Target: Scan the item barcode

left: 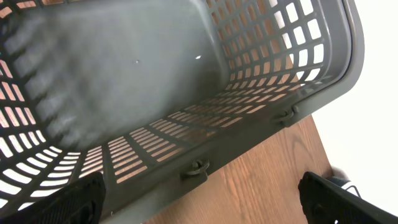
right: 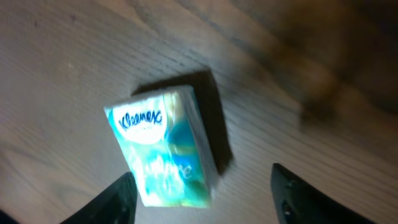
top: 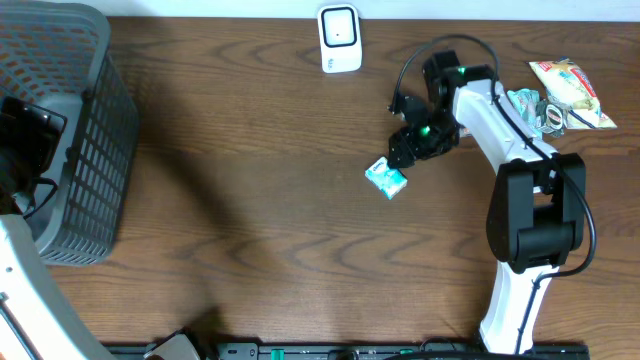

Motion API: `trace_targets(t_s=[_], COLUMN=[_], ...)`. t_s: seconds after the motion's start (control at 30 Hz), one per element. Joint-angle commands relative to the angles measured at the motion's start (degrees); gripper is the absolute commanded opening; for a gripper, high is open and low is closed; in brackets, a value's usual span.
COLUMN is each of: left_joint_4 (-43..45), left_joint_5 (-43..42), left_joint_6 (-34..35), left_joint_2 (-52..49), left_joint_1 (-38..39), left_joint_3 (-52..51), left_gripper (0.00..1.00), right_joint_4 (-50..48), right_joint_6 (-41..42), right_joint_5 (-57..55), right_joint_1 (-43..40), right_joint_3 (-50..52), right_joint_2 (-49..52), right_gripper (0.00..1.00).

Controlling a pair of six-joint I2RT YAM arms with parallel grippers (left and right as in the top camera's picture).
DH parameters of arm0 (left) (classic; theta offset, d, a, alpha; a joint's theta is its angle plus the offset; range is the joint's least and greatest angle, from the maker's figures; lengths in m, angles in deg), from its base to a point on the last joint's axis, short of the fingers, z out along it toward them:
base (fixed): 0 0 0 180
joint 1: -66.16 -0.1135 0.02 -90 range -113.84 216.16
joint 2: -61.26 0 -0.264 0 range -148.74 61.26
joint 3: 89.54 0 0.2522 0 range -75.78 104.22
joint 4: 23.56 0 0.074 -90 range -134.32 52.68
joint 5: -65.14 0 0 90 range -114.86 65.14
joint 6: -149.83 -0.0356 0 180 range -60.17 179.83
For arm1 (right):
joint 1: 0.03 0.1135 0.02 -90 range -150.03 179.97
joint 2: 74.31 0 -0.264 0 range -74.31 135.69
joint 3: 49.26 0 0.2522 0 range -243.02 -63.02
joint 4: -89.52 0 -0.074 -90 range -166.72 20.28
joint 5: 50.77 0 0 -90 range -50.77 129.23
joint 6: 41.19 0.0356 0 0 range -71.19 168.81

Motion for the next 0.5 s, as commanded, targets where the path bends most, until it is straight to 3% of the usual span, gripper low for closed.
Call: trace_targets(t_s=[0.0, 0.2, 0.3, 0.47], left_joint_4=[-0.1, -0.1, -0.1, -0.1], left_joint_5=[0.3, 0.3, 0.3, 0.3], left_joint_6=[0.5, 0.5, 0.5, 0.5], left_joint_2=[0.3, 0.3, 0.3, 0.3], left_joint_1=[-0.2, -0.2, -0.2, -0.2], left_joint_3=[0.8, 0.8, 0.8, 0.8], left_gripper=[0.98, 0.98, 0.97, 0.98], right_joint_4=[-2.7, -8.5, -10.3, -10.0], right_joint_6=[-0.5, 1.2, 2.7, 5.0], right_joint_5=[7.0, 9.2, 9.1, 9.2], right_joint_1=[-0.2, -0.2, -0.2, -0.2], right_joint_3=[4.0, 10.3, 12.6, 13.0], right_joint_2=[0.6, 0.6, 0.6, 0.6], right_gripper=[0.60, 0.52, 0.39, 0.02])
